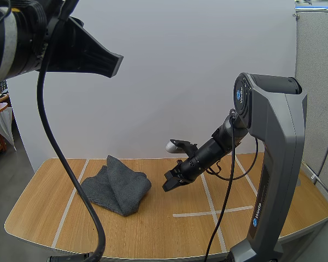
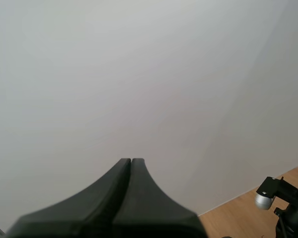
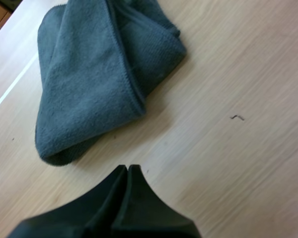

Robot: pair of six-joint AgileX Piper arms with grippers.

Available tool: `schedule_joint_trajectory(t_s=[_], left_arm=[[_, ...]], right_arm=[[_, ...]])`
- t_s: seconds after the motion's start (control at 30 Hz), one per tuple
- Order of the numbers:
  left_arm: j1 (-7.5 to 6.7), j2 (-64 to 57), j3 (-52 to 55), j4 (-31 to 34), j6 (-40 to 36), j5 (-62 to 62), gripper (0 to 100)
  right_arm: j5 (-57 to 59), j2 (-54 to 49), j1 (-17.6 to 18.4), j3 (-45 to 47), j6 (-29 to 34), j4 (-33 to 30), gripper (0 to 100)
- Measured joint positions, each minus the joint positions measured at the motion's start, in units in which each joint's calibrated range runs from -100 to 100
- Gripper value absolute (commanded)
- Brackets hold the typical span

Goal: Fold the towel

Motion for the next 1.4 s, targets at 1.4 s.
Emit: schedule_joint_trajectory(t_s=[1.4], left_arm=[[0.0, -2.56, -1.22, 2.64, -1.25, 1.28, 0]], right_arm=[[-3.65, 8.29, 10.23, -7.41, 1.54, 12.07, 0]])
